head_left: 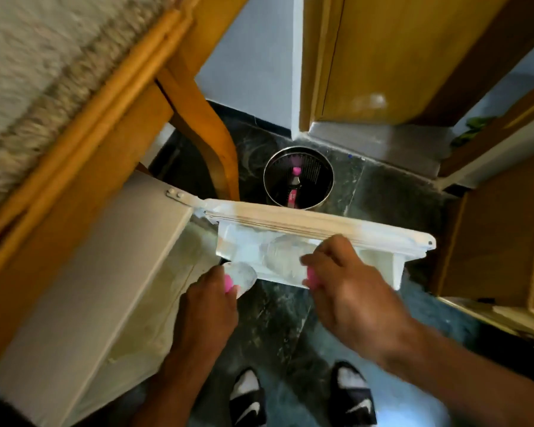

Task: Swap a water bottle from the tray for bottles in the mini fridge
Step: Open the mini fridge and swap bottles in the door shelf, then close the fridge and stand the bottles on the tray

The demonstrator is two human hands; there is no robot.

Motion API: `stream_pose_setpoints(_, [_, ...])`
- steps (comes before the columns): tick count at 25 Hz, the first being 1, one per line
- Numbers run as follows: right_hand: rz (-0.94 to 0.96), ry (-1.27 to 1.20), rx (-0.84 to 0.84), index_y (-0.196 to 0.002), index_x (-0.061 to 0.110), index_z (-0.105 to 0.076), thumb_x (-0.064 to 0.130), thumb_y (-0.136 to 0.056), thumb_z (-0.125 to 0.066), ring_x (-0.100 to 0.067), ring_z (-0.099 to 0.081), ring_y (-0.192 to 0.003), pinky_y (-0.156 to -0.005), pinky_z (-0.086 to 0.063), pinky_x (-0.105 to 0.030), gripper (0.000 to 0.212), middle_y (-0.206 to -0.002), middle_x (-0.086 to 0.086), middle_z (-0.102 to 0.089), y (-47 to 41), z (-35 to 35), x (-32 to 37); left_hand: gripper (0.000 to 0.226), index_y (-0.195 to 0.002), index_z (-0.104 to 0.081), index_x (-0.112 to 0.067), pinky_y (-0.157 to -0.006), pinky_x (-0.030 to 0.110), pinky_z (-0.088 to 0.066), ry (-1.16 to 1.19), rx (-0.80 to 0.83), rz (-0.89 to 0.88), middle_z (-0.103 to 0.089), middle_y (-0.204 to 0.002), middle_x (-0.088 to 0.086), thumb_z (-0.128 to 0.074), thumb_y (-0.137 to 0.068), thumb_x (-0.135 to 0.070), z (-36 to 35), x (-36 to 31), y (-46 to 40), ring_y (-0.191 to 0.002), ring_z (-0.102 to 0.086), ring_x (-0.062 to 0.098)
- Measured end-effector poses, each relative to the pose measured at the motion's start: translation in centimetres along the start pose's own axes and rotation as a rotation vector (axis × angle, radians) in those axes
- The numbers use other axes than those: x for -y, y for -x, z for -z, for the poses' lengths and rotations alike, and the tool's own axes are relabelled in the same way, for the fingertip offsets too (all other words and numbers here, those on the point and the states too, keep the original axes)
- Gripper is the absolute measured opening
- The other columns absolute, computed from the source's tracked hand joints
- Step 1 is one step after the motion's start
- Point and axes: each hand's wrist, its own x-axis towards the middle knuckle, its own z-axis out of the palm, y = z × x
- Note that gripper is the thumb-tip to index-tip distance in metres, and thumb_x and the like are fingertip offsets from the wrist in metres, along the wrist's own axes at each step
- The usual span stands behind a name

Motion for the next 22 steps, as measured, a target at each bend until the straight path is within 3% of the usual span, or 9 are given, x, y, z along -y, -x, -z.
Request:
stream_pose_setpoints(2, [0.124,0.210,-0.020,-0.104,0.014,-0.057,0.011,-0.072,-0.077,-0.026,-0.052,-0.052,-0.041,-0.046,-0.032,0.039,-0.100,-0.010,-0.049,-2.9,4.8,-0.6,0.028,-0.111,-0.059,-0.014,-0.083,0.035,-0.055,0.106,-0.057,0.126,-0.070,-0.115,0.010,-0.063,-0.087,-0.029,2.5,-1.5,1.4,-0.102,-0.068,0.029])
stream_pose_setpoints(4, [0.250,0.478,0.053,-0.111,0.014,-0.058,0.017,-0.078,-0.068,-0.027,-0.053,-0.063,-0.046,-0.048,-0.035,0.034,-0.101,-0.013,-0.050,-7.3,7.1,-2.0,0.032,-0.114,-0.057,-0.013,-0.085,0.036,-0.057,0.176,-0.089,0.218,-0.068,-0.121,0.011,-0.063,-0.088,-0.031,4.0,-2.6,2.6,-0.107,-0.066,0.029])
stream_pose_setpoints(6, [0.361,0.717,0.259,-0.130,0.020,-0.050,0.023,-0.085,-0.059,-0.033,-0.057,-0.090,-0.062,-0.056,-0.042,0.046,-0.120,-0.016,-0.047,-11.4,6.5,-4.3,0.036,-0.117,-0.056,-0.012,-0.088,0.038,-0.056,0.205,-0.126,0.284,-0.067,-0.123,0.012,-0.061,-0.088,-0.034,4.6,-3.0,3.7,-0.108,-0.066,0.029])
stream_pose_setpoints(8, [0.454,0.907,0.484,-0.143,0.027,-0.036,0.027,-0.086,-0.060,-0.033,-0.058,-0.097,-0.069,-0.055,-0.039,0.061,-0.129,-0.018,-0.043,-13.9,4.1,-6.9,0.037,-0.118,-0.056,-0.012,-0.089,0.039,-0.056,0.212,-0.148,0.336,-0.067,-0.122,0.013,-0.060,-0.089,-0.035,4.2,-2.7,4.8,-0.108,-0.066,0.030])
stream_pose_setpoints(11, [0.505,0.993,0.738,-0.149,0.042,-0.013,0.017,-0.084,-0.065,-0.033,-0.061,-0.099,-0.066,-0.043,-0.034,0.087,-0.141,-0.023,-0.032,-15.2,0.4,-9.9,0.034,-0.113,-0.057,-0.012,-0.089,0.040,-0.056,0.226,-0.132,0.393,-0.068,-0.117,0.013,-0.060,-0.089,-0.035,2.9,-1.7,6.9,-0.106,-0.065,0.030])
stream_pose_setpoints(14, [0.547,0.989,0.868,-0.148,0.044,-0.003,0.014,-0.084,-0.065,-0.037,-0.057,-0.110,-0.082,-0.049,-0.040,0.094,-0.148,-0.023,-0.025,-15.1,-1.1,-10.2,0.029,-0.106,-0.059,-0.011,-0.088,0.041,-0.055,0.230,-0.087,0.459,-0.070,-0.109,0.013,-0.060,-0.088,-0.033,2.6,-0.6,9.2,-0.102,-0.065,0.031])
stream_pose_setpoints(18, [0.669,0.999,0.979,-0.150,0.010,-0.020,0.023,-0.090,-0.057,-0.041,-0.055,-0.113,-0.091,-0.049,-0.043,0.072,-0.137,-0.030,-0.044,-12.2,-3.8,-6.1,0.022,-0.099,-0.059,-0.008,-0.083,0.040,-0.055,0.247,-0.048,0.543,-0.070,-0.101,0.015,-0.060,-0.087,-0.027,4.3,0.5,12.9,-0.094,-0.065,0.031])
stream_pose_setpoints(20, [0.641,0.904,0.946,-0.141,0.007,-0.041,0.026,-0.095,-0.049,-0.036,-0.058,-0.112,-0.094,-0.050,-0.040,0.050,-0.132,-0.023,-0.054,-10.6,-5.3,-3.7,0.021,-0.099,-0.060,-0.009,-0.085,0.038,-0.056,0.263,-0.044,0.577,-0.069,-0.101,0.014,-0.060,-0.088,-0.026,5.6,1.3,14.2,-0.094,-0.065,0.027])
stream_pose_setpoints(22, [0.638,0.846,0.944,-0.137,0.009,-0.047,0.028,-0.094,-0.055,-0.031,-0.056,-0.115,-0.094,-0.048,-0.037,0.047,-0.133,-0.018,-0.055,-9.0,-7.5,-1.2,0.018,-0.097,-0.060,-0.012,-0.084,0.037,-0.055,0.257,-0.055,0.601,-0.067,-0.098,0.010,-0.059,-0.088,-0.028,7.0,2.6,15.0,-0.090,-0.064,0.023])
